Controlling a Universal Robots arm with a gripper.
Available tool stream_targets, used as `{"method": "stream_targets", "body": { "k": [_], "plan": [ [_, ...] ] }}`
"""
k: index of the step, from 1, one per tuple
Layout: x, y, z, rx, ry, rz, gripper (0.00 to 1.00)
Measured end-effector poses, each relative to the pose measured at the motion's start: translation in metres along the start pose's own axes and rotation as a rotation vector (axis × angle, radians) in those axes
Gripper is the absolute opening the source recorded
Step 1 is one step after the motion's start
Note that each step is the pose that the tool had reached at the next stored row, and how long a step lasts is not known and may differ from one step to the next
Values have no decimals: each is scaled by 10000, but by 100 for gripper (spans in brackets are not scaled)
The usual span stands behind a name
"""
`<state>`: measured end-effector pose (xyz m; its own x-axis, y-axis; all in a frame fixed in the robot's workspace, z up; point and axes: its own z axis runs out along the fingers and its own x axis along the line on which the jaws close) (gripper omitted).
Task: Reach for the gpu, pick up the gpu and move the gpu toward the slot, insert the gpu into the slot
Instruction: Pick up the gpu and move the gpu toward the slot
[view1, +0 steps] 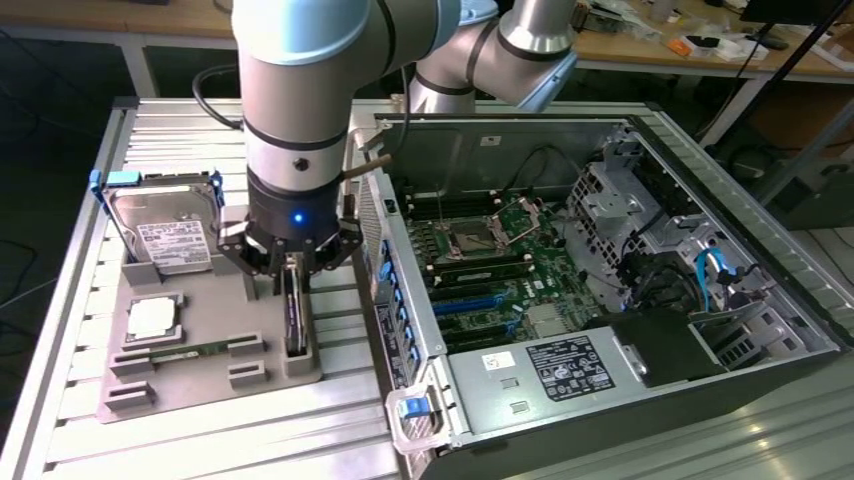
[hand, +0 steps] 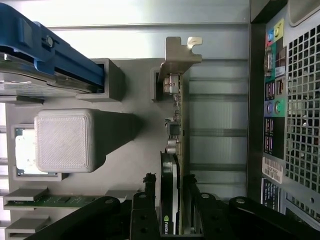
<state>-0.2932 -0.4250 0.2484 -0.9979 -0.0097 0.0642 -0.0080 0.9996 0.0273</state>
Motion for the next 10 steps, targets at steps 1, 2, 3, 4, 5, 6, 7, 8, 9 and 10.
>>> {"method": "stream_targets", "body": {
  "k": [1,2,3,4,5,6,7,8,9,10],
  "plan": [
    [0,0,5,10,0,-5,36],
    [0,0,11,17,0,-13,36],
    [0,0,12,22,3,-20,36],
    [0,0,12,24,3,-21,36],
    [0,0,12,24,3,-22,36],
    [0,0,13,24,2,-22,36],
    [-1,0,14,22,0,-22,36],
    [-1,0,14,22,0,-22,36],
    [0,0,14,22,0,-21,36],
    [0,0,14,22,1,-22,35]
  ]
}}
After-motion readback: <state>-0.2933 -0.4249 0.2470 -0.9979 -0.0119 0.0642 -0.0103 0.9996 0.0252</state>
